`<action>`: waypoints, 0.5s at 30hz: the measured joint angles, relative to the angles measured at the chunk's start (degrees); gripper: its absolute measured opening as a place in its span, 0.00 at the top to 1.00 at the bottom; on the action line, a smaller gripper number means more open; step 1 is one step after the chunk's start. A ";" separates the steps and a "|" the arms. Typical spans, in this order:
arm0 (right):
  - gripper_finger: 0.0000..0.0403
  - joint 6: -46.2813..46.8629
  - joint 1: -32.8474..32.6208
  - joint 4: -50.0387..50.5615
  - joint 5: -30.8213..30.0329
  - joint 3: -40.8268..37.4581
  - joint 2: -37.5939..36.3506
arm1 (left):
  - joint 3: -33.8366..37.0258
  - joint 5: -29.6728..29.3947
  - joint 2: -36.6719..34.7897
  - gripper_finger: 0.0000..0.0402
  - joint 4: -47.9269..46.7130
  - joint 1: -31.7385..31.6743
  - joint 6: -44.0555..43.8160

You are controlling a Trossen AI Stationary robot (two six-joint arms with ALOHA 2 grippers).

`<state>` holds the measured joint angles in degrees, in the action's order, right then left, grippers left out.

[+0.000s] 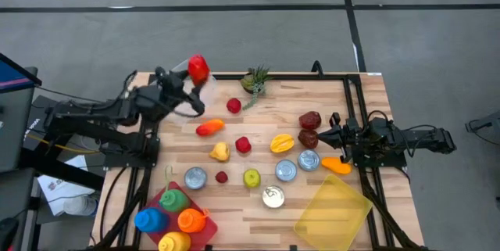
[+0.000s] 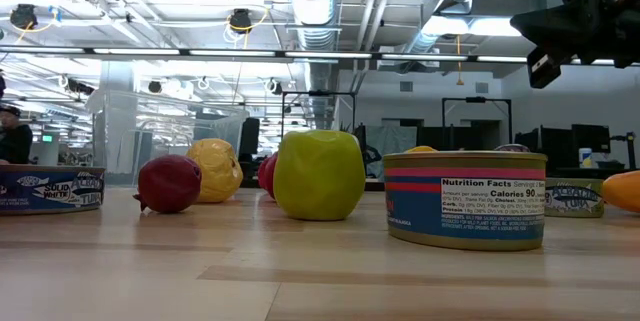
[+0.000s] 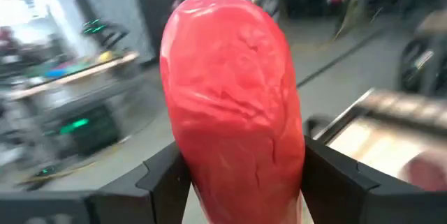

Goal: Pick & Place Food Item
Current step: Put the left orange red mango into the transparent bin

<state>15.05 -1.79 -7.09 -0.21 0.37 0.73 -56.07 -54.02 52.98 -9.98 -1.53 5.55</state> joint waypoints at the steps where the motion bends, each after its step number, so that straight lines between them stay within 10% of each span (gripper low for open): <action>1: 1.00 0.00 0.01 0.00 0.00 0.00 0.00 | -1.76 0.04 0.46 0.44 -4.53 -1.87 -0.40; 15: 1.00 0.00 -0.01 0.00 0.00 0.00 0.00 | -14.76 29.62 15.98 0.44 -47.12 -35.83 -13.98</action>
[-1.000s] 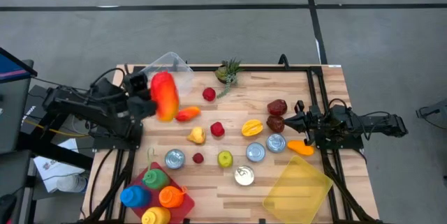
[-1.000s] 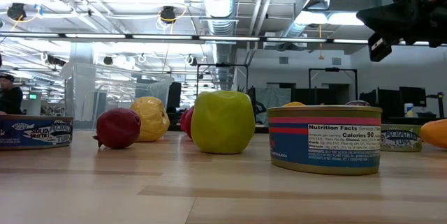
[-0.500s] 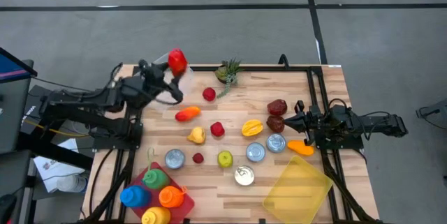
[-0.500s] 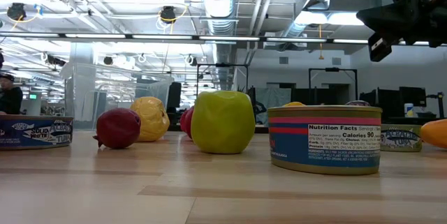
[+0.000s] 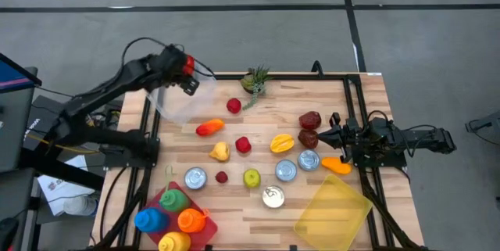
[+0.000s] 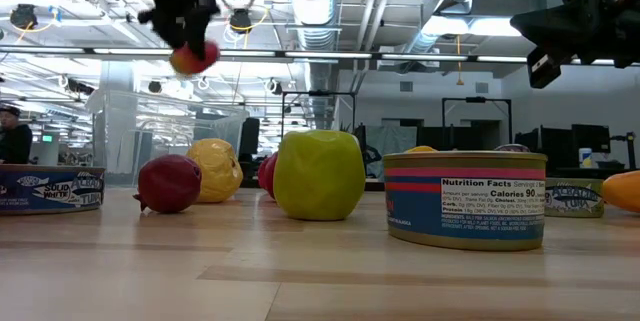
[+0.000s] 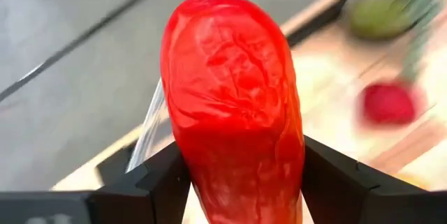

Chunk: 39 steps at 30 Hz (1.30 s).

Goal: Pick & Place Food Item
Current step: Put the left orange red mango into the transparent bin

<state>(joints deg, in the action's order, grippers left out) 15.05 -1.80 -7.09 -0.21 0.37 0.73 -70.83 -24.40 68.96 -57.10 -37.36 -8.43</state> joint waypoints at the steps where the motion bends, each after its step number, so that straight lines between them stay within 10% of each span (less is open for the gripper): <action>1: 1.00 0.01 0.02 0.00 0.00 0.00 0.00 | 0.00 0.44 1.39 0.44 -0.76 -1.29 1.54; 10: 1.00 0.01 0.00 0.00 0.00 0.00 0.00 | 0.00 10.82 9.84 0.44 -1.24 -8.27 8.42; 39: 1.00 0.00 0.00 0.00 0.00 -0.01 0.00 | 1.51 17.64 14.63 0.29 -3.37 -10.56 16.21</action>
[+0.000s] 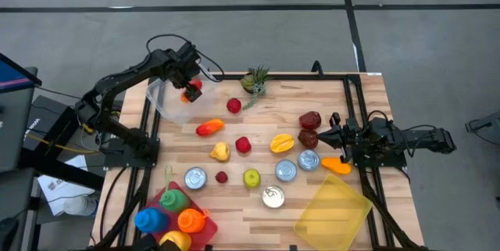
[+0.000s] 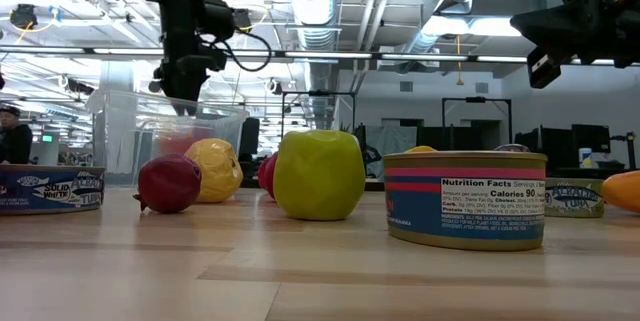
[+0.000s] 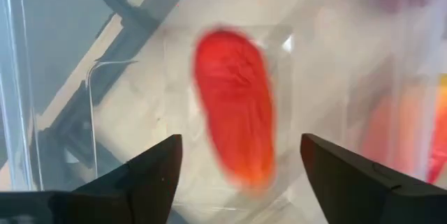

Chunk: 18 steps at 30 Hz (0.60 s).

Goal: Pick & Place Food Item
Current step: Put the left orange red mango into the transparent bin, then put the orange red mango into the transparent bin

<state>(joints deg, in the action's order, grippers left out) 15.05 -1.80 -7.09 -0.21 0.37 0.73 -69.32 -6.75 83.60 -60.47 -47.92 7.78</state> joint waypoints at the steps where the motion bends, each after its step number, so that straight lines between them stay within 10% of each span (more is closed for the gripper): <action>1: 1.00 0.00 0.02 0.00 0.00 0.02 -0.02 | 0.00 0.43 -0.53 0.27 -0.06 0.00 0.69; 11: 1.00 0.00 0.00 0.00 0.00 0.01 -0.01 | -1.83 8.34 -11.11 0.17 -1.72 2.69 -0.71; 18: 1.00 0.00 0.00 0.00 0.00 0.00 0.00 | -4.80 9.35 -16.42 0.19 -1.53 16.93 -6.68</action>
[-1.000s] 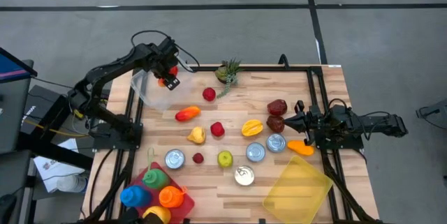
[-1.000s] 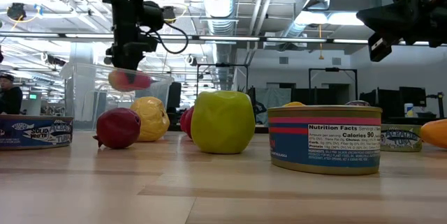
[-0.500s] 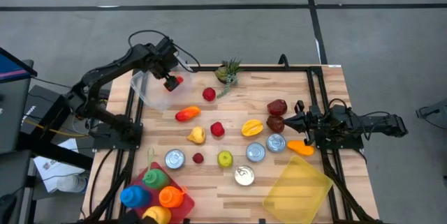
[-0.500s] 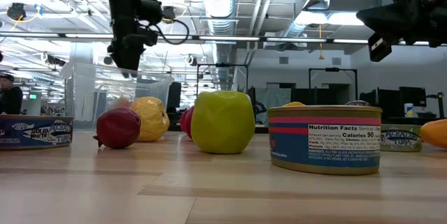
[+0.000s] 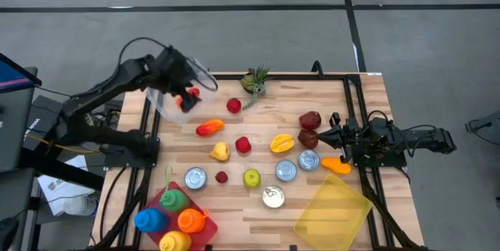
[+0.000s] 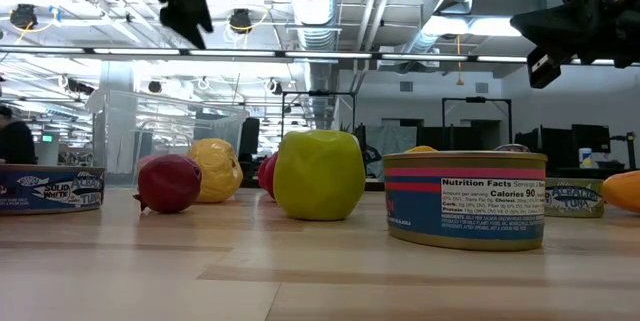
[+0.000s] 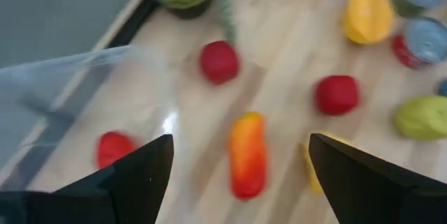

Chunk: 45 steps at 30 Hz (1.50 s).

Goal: Pick & Place Food Item
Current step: Put the orange red mango into the transparent bin

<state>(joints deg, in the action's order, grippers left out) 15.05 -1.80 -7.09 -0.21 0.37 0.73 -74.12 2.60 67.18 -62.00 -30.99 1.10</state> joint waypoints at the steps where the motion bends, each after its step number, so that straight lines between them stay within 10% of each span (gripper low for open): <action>1: 1.00 0.00 0.01 0.00 0.00 0.00 -0.02 | -0.14 -1.21 0.07 0.19 -0.04 2.91 -1.50; 12: 1.00 0.00 0.01 0.00 0.00 0.00 0.00 | -0.23 -10.08 13.20 0.21 -1.11 22.95 -13.58; 22: 1.00 0.00 0.00 0.00 0.00 0.00 -0.01 | -0.17 -15.05 29.58 0.24 -1.20 22.45 -12.70; 45: 1.00 0.00 0.01 0.00 0.00 0.00 -0.02 | -0.06 -18.73 40.64 0.24 1.20 19.61 -8.73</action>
<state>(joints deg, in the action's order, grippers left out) 15.05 -1.78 -7.09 -0.21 0.37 0.72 -74.18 -16.13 107.82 -60.80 -11.38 -7.63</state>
